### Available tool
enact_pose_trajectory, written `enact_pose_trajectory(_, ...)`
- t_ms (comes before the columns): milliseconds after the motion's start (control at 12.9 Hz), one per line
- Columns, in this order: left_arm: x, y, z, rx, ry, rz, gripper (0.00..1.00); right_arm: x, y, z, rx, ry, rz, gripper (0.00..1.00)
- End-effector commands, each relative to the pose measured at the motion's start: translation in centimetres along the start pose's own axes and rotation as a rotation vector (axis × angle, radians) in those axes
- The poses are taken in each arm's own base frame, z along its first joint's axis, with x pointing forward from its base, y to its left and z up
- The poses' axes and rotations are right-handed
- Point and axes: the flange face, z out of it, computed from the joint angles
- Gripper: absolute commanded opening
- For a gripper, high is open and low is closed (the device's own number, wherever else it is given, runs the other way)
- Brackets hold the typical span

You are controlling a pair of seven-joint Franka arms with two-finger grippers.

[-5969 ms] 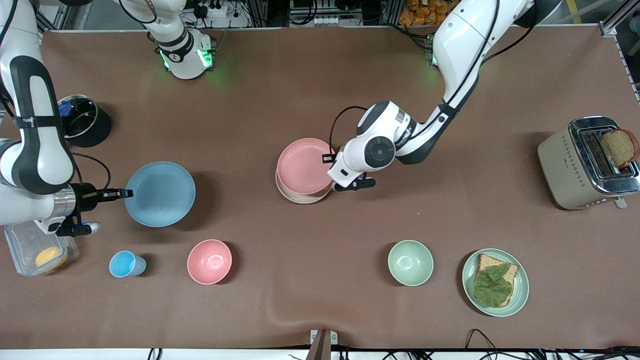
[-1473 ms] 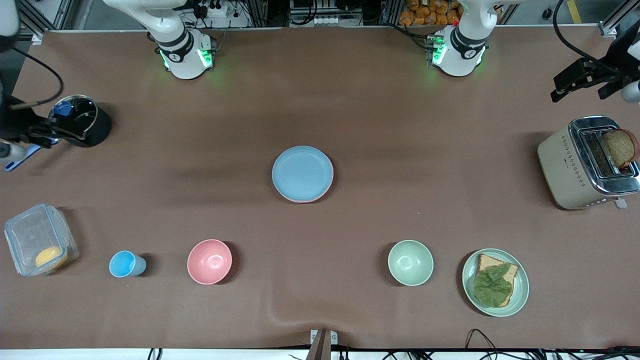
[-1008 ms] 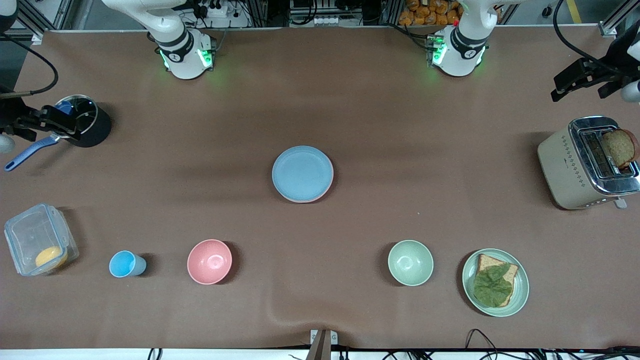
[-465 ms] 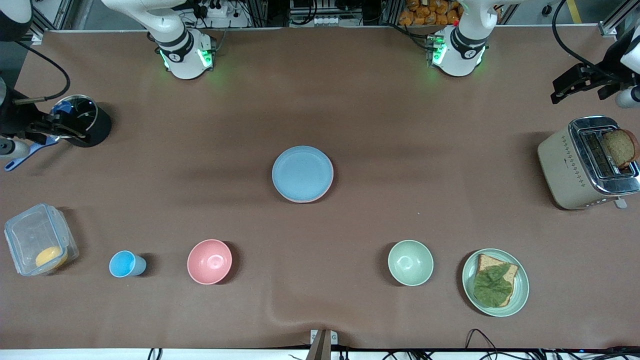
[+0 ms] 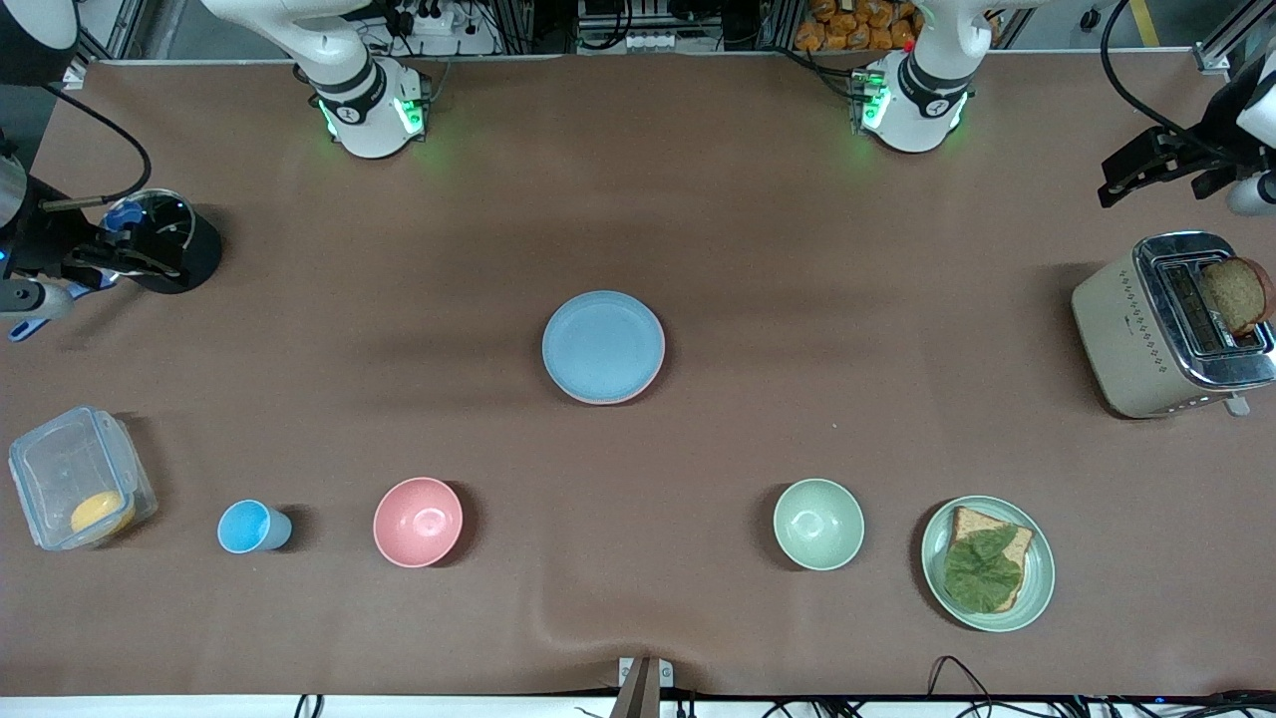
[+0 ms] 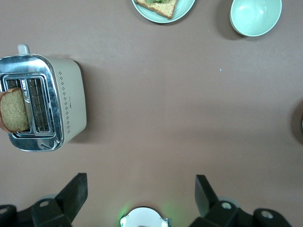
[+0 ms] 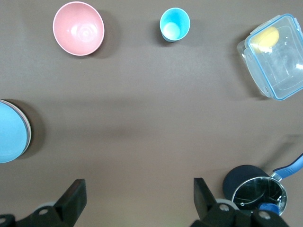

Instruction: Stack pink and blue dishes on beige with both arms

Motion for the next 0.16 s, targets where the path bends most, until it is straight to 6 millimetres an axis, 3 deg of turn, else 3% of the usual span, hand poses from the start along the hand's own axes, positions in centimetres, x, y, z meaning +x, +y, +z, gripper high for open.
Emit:
enact_pose_trajectory(0,-0.26,0.15,-0.45,0.015,0.007,0.007,1.00,-0.08,-1.02,-0.45,-0.041,-0.001,0.013,1.00)
enact_pose_trajectory(78,-0.21,0.20,-0.38,0.012,0.005,0.009,1.00,-0.13,-1.59,-0.43,-0.045,-0.003,0.005,1.00)
